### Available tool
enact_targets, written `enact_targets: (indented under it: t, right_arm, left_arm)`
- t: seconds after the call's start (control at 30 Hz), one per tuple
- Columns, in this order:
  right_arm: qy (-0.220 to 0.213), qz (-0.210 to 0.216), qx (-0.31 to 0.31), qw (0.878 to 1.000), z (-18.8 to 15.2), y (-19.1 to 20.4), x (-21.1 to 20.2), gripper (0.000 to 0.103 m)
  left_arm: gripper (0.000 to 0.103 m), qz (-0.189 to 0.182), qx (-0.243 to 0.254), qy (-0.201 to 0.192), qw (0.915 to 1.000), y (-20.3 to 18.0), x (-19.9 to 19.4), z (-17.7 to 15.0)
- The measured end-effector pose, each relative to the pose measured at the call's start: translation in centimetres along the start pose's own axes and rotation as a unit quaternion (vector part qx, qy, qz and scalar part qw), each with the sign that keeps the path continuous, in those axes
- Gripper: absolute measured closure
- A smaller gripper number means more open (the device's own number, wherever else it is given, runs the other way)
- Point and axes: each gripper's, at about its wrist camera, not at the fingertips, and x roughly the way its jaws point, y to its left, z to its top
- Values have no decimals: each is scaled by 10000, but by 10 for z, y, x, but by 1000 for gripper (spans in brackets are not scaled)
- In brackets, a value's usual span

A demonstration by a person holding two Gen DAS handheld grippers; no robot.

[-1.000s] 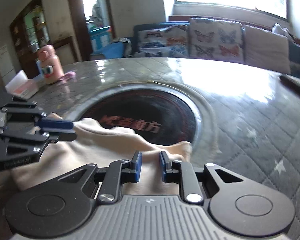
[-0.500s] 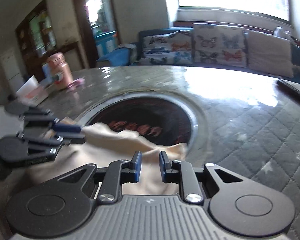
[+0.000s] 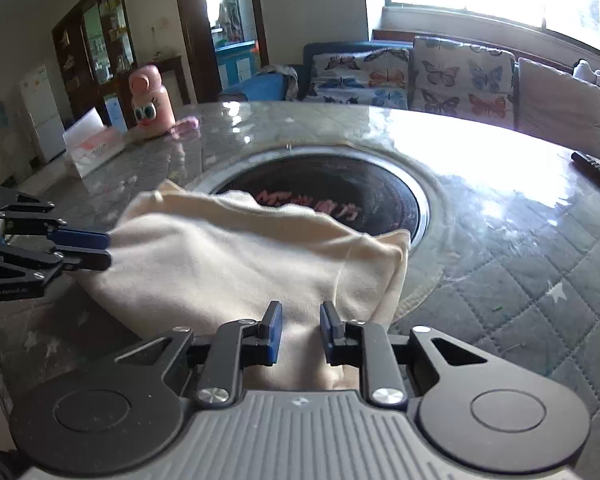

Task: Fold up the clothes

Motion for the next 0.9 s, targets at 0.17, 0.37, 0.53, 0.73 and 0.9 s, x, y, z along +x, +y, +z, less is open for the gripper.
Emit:
enact_targets:
  t: [0.17, 0.37, 0.53, 0.73, 0.9]
  right_arm:
    - [2, -6, 31, 10000, -2, -2, 0, 83]
    - [7, -4, 27, 10000, -1, -2, 1, 81]
    - [9, -1, 25, 10000, -1, -2, 1, 81]
    - [8, 10, 28, 10000, -1, -3, 1, 81]
    - [20, 5, 4, 10000, -1, -3, 1, 80]
  left_arm:
    - [79, -35, -396, 18, 9992, 17, -10, -7]
    - [78, -34, -1028, -128, 9946, 40, -21, -1]
    - [79, 63, -1506, -30, 9886, 59, -5, 9]
    - [81, 23, -1701, 227, 9852, 68, 23, 10]
    - [98, 1, -1573, 126, 9875, 71, 22, 15]
